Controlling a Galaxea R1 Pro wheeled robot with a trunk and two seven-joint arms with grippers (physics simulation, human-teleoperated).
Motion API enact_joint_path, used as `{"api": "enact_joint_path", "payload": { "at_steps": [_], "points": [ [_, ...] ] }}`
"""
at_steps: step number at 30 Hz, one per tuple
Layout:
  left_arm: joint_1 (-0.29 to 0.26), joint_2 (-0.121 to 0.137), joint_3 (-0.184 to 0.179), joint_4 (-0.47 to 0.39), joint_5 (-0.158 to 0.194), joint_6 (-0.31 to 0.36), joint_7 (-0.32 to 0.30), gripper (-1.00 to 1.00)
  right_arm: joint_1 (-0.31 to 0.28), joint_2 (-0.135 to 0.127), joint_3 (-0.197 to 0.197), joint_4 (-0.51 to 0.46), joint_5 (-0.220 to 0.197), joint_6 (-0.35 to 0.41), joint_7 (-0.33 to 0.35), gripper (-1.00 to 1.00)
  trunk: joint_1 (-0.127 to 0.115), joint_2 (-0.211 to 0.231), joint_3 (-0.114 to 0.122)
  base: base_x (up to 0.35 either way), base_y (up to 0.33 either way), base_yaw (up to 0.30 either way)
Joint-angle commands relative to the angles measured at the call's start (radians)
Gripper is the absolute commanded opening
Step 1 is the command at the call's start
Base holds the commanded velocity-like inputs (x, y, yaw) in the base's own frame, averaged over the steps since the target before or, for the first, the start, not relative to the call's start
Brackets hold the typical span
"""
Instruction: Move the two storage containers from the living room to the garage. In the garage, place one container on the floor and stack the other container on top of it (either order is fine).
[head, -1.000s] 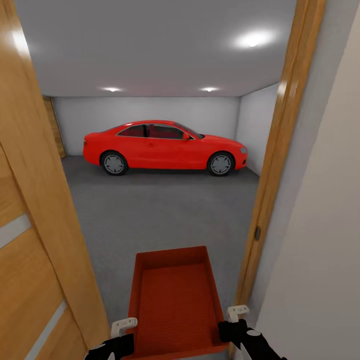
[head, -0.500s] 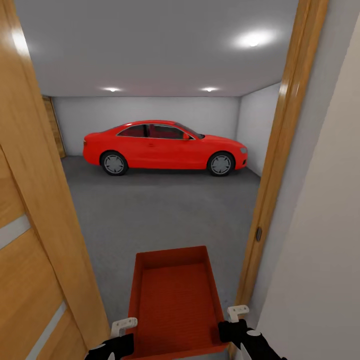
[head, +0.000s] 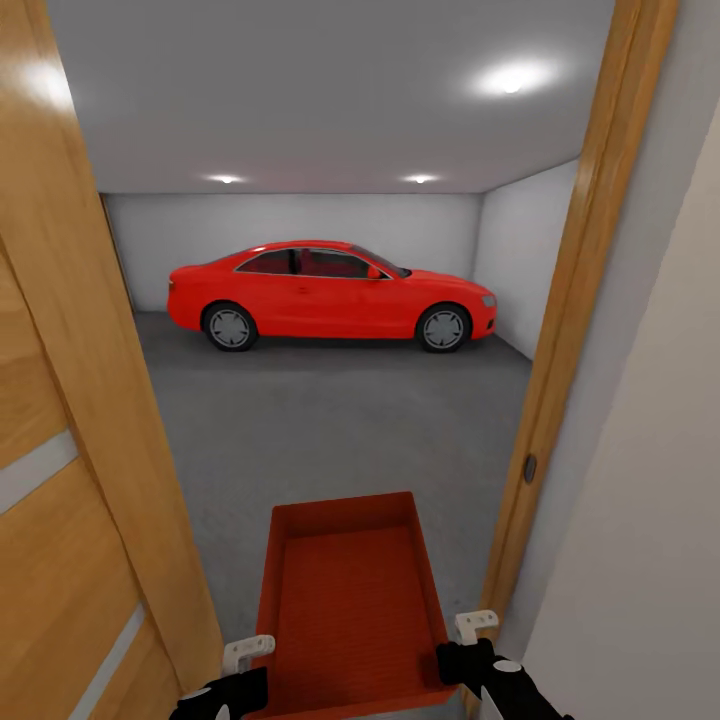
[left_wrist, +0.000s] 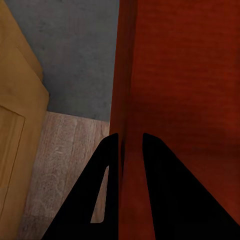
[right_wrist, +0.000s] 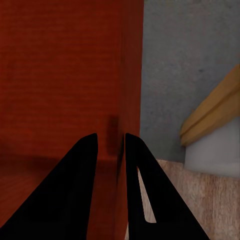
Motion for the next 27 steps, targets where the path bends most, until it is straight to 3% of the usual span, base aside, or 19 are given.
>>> {"api": "enact_joint_path", "payload": {
  "at_steps": [1, 27],
  "points": [
    [0.001, 0.016, 0.0, -0.004, -0.062, -0.034, 0.028, -1.0, -0.002, -0.001, -0.004, 0.0, -0.041, 0.006, 0.039, -1.0, 0.0, -0.001, -0.002, 0.0, 0.002, 0.0],
    [0.001, 0.016, 0.0, -0.004, -0.061, -0.034, 0.028, -1.0, -0.001, -0.001, -0.004, 0.0, -0.041, 0.007, 0.039, -1.0, 0.0, -0.001, -0.002, 0.003, 0.0, 0.0]
  ]
}}
